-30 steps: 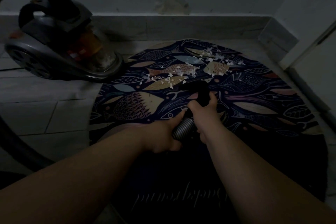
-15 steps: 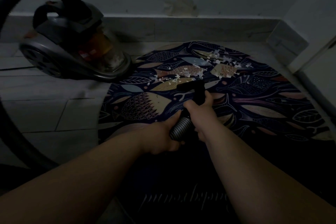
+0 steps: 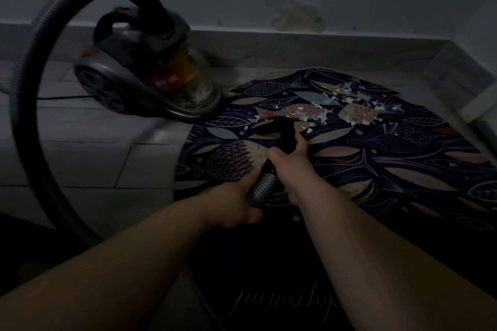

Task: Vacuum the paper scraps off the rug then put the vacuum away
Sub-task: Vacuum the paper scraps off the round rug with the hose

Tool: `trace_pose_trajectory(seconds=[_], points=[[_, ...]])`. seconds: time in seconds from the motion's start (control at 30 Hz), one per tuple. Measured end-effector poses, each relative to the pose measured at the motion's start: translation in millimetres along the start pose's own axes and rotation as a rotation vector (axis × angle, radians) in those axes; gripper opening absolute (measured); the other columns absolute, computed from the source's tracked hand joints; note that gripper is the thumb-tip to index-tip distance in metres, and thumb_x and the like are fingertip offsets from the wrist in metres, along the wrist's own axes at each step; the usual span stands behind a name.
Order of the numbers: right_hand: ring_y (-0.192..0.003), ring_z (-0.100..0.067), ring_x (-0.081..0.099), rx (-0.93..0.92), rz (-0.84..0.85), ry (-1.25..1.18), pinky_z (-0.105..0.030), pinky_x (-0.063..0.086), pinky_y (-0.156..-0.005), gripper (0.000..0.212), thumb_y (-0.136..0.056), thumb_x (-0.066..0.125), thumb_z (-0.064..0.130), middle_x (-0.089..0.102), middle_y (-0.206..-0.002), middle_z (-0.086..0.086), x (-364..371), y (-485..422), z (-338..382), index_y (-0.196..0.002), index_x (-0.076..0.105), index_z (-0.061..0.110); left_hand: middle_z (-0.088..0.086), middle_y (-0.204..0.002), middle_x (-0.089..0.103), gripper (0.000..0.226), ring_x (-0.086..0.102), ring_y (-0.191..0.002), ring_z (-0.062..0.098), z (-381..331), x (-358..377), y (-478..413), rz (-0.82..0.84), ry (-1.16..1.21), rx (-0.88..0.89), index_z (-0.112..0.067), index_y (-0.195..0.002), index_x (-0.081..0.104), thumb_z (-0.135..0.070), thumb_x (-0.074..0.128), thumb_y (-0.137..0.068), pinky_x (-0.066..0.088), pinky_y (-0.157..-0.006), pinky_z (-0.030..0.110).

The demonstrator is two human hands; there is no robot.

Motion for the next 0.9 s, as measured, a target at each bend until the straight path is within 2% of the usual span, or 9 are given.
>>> trace_pose_trajectory(seconds=[0.07, 0.13, 0.2, 0.33, 0.47, 0.6, 0.73, 0.8, 0.9], points=[[-0.100, -0.028, 0.058, -0.009, 0.030, 0.013, -0.042, 0.054, -0.083, 0.083, -0.088, 0.062, 0.032, 0.047, -0.135, -0.005, 10, -2, 3, -0.150, 0.008, 0.046, 0.006, -0.148, 0.037, 0.101, 0.043, -0.128, 0.018, 4, -5, 5, -0.011, 0.033, -0.014, -0.038, -0.148, -0.014, -0.035, 0.065, -0.085, 0.029, -0.088, 0.007], [-0.092, -0.024, 0.057, -0.014, 0.049, 0.035, -0.037, 0.053, -0.075, 0.082, -0.089, 0.060, 0.032, 0.046, -0.126, -0.001, 19, -2, 7, -0.150, 0.008, 0.045, 0.006, -0.145, 0.041, 0.101, 0.048, -0.120, 0.016, 9, -9, 9, -0.034, 0.051, -0.020, -0.038, -0.147, -0.014, -0.032, 0.065, -0.086, 0.029, -0.078, 0.004], [-0.094, -0.025, 0.058, -0.016, 0.072, 0.039, -0.039, 0.054, -0.079, 0.083, -0.088, 0.062, 0.033, 0.049, -0.123, -0.003, 28, -3, 9, -0.149, 0.008, 0.048, 0.007, -0.142, 0.045, 0.100, 0.052, -0.115, 0.016, 14, -13, 14, -0.052, 0.058, -0.029, -0.039, -0.146, -0.015, -0.031, 0.064, -0.086, 0.031, -0.074, 0.005], [-0.099, -0.029, 0.059, -0.004, 0.096, 0.031, -0.049, 0.054, -0.089, 0.086, -0.084, 0.065, 0.036, 0.050, -0.126, -0.005, 40, -2, 11, -0.147, 0.008, 0.053, 0.007, -0.143, 0.044, 0.101, 0.050, -0.121, 0.017, 22, -16, 18, -0.077, 0.062, -0.037, -0.039, -0.147, -0.014, -0.033, 0.065, -0.085, 0.031, -0.082, 0.008], [-0.098, -0.025, 0.057, -0.027, 0.065, 0.003, -0.044, 0.053, -0.089, 0.085, -0.087, 0.066, 0.036, 0.050, -0.127, -0.003, 39, -3, 9, -0.149, 0.009, 0.048, 0.005, -0.146, 0.041, 0.100, 0.047, -0.124, 0.017, 21, -17, 17, -0.060, 0.063, -0.028, -0.040, -0.146, -0.013, -0.032, 0.066, -0.085, 0.031, -0.087, 0.010], [-0.088, -0.019, 0.055, -0.029, 0.037, -0.009, -0.035, 0.052, -0.075, 0.081, -0.089, 0.064, 0.035, 0.048, -0.120, -0.001, 27, -3, 6, -0.150, 0.011, 0.045, 0.006, -0.147, 0.040, 0.101, 0.044, -0.128, 0.019, 15, -14, 11, -0.039, 0.033, -0.012, -0.039, -0.147, -0.013, -0.033, 0.066, -0.084, 0.030, -0.092, 0.011], [-0.082, -0.017, 0.052, -0.031, 0.018, -0.001, -0.030, 0.046, -0.064, 0.079, -0.092, 0.060, 0.030, 0.048, -0.134, -0.007, 8, -4, 4, -0.153, 0.009, 0.038, 0.006, -0.151, 0.033, 0.100, 0.037, -0.135, 0.019, 1, -8, 2, -0.018, 0.008, 0.004, -0.036, -0.149, -0.011, -0.033, 0.066, -0.085, 0.025, -0.096, 0.011], [-0.090, -0.022, 0.054, -0.027, 0.005, -0.010, -0.033, 0.048, -0.070, 0.082, -0.091, 0.062, 0.032, 0.046, -0.139, -0.008, -2, -3, 4, -0.153, 0.009, 0.039, 0.005, -0.156, 0.023, 0.100, 0.025, -0.141, 0.019, -7, -5, -3, -0.014, -0.010, 0.024, -0.033, -0.149, -0.010, -0.033, 0.066, -0.085, 0.019, -0.105, 0.013], [-0.101, -0.029, 0.055, -0.011, -0.035, -0.010, -0.043, 0.051, -0.086, 0.080, -0.090, 0.060, 0.032, 0.048, -0.136, -0.009, -18, -3, 2, -0.151, 0.009, 0.041, 0.002, -0.158, 0.012, 0.101, 0.012, -0.145, 0.015, -20, 0, -9, -0.006, -0.030, 0.060, -0.031, -0.150, -0.010, -0.033, 0.067, -0.084, 0.010, -0.104, 0.010]])
Point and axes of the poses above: each hand's wrist, its own y-axis away from the middle knuckle, its own x-axis out of the palm, z = x × y, the point moved 2 cm from there along -y, towards the middle knuckle
